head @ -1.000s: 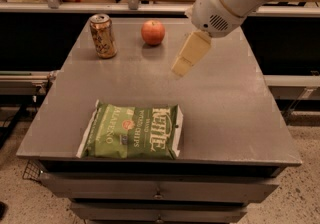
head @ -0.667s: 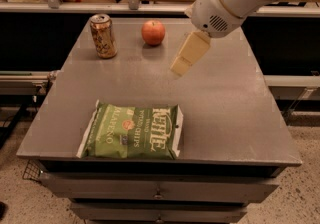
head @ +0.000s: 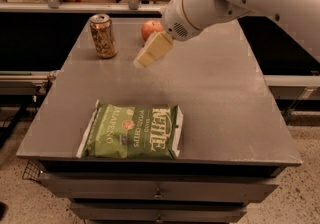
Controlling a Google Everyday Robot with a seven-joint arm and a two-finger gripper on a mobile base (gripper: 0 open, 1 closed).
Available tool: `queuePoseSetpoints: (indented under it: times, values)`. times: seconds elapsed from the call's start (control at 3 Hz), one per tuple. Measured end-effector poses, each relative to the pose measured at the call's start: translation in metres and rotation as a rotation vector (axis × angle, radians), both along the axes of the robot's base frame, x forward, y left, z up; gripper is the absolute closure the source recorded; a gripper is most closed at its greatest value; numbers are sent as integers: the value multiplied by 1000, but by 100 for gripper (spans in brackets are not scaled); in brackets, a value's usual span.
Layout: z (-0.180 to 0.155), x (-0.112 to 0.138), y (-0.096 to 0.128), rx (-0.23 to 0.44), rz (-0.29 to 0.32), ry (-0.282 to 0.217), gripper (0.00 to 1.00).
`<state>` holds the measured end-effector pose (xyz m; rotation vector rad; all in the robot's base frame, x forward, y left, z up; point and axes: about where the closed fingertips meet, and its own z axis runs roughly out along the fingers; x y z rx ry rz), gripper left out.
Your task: Knock orange can over
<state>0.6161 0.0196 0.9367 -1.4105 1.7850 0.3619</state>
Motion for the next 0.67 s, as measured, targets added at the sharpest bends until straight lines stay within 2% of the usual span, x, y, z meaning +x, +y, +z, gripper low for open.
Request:
queuePoseSetpoints:
  times: [0.33,0.67]
  values:
    - [3,37,28,86,-14,-52,0]
    - [-7,70,81,208,3,-37,0]
